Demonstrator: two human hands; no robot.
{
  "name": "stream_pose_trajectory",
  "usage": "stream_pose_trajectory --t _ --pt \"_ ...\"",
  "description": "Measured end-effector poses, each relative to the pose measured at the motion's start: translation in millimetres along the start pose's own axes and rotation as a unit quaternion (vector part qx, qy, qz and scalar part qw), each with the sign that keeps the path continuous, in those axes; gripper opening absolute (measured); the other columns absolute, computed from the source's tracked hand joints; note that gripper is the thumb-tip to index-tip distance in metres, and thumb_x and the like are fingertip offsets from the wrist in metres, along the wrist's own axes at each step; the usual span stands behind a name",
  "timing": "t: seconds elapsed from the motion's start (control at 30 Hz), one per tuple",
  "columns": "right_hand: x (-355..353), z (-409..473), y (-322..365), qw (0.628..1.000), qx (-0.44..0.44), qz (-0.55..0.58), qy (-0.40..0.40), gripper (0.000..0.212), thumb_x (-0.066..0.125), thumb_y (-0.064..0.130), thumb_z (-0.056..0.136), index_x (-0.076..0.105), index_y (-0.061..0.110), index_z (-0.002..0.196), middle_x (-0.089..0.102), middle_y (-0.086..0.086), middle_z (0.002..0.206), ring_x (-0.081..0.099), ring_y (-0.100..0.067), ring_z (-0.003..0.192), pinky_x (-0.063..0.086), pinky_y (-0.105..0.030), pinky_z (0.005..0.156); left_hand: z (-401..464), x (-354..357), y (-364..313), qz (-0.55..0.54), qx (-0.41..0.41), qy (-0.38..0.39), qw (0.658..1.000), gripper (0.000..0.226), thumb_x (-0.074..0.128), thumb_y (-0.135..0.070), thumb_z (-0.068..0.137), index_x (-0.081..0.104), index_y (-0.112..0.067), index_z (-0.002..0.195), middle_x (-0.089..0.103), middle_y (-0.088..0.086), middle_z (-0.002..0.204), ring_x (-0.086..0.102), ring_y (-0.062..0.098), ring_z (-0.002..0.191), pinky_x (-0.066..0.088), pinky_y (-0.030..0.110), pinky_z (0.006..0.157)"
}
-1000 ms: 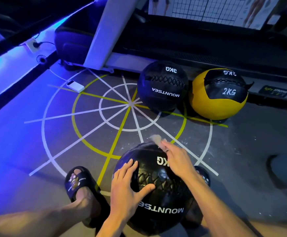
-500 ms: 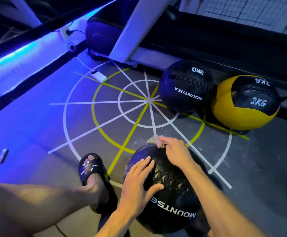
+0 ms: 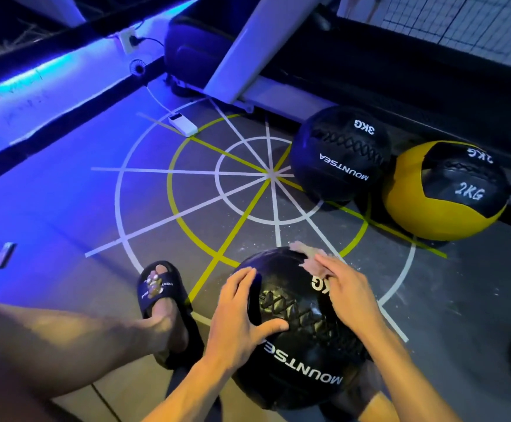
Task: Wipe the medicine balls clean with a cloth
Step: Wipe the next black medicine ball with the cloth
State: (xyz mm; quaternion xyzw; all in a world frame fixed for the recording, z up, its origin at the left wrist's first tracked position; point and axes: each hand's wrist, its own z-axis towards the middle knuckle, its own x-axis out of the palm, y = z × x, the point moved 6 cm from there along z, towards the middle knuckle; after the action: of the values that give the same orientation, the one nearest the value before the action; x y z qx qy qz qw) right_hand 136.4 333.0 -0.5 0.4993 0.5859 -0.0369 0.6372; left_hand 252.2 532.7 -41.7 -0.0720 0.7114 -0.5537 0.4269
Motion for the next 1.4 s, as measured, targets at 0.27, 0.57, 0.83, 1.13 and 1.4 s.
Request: stream_pose_trajectory --t 0.27,0.57,0.83,1.13,1.4 --pt "79.6 -59.0 90.5 0.987 -0.153 -0.022 0.036 0.040 0.051 0.003 0.087 0.069 0.006 0.123 0.064 -0.010 0.134 0.055 -0.019 0.129 0.042 -0.035 0.112 -1.2 8.8 -3.2 -0.064 -0.017 -0.018 0.998 0.096 0.085 -0.056 0.066 0.044 -0.029 0.148 0.046 -0.016 0.144 0.042 -0.001 0.139 0.031 0.017 0.115" --pt "21.8 13.8 55.6 0.997 -0.041 -0.068 0.007 0.052 0.041 0.009 0.102 0.058 0.048 0.132 0.049 0.008 0.151 0.058 -0.017 0.127 0.055 -0.044 0.098 7.6 2.7 0.2 -0.084 -0.039 0.024 0.995 0.127 0.082 -0.080 0.056 0.029 -0.027 0.159 0.038 -0.019 0.147 0.036 -0.008 0.138 0.029 0.009 0.111" --pt "20.5 14.9 46.5 0.998 0.038 -0.046 -0.019 0.050 0.036 0.006 0.106 0.053 0.031 0.146 0.044 -0.002 0.157 0.035 -0.021 0.148 0.040 -0.039 0.109 18.6 -7.5 29.9 -0.207 -0.103 0.004 0.973 0.040 0.080 -0.012 0.089 0.065 -0.030 0.122 0.067 -0.012 0.129 0.061 0.006 0.125 0.049 0.023 0.106" --pt "54.0 -9.6 88.0 0.989 -0.103 -0.104 0.013 0.039 0.047 0.007 0.097 0.068 0.029 0.122 0.056 -0.011 0.136 0.068 -0.023 0.100 0.053 -0.030 0.080 25.0 -9.3 36.9 -0.164 -0.110 -0.038 0.980 0.008 0.071 -0.020 0.096 0.075 -0.028 0.095 0.072 -0.017 0.118 0.065 0.005 0.116 0.051 0.041 0.104" --pt "67.7 -63.3 83.4 0.913 -0.342 -0.217 0.045 0.060 0.045 0.010 0.084 0.052 0.014 0.143 0.058 -0.001 0.139 0.045 -0.024 0.140 0.033 -0.039 0.120 19.9 -16.6 35.2 -0.174 -0.092 -0.017 0.980 0.024 0.069 -0.013 0.097 0.082 -0.033 0.095 0.075 -0.016 0.114 0.066 0.007 0.116 0.051 0.030 0.103"
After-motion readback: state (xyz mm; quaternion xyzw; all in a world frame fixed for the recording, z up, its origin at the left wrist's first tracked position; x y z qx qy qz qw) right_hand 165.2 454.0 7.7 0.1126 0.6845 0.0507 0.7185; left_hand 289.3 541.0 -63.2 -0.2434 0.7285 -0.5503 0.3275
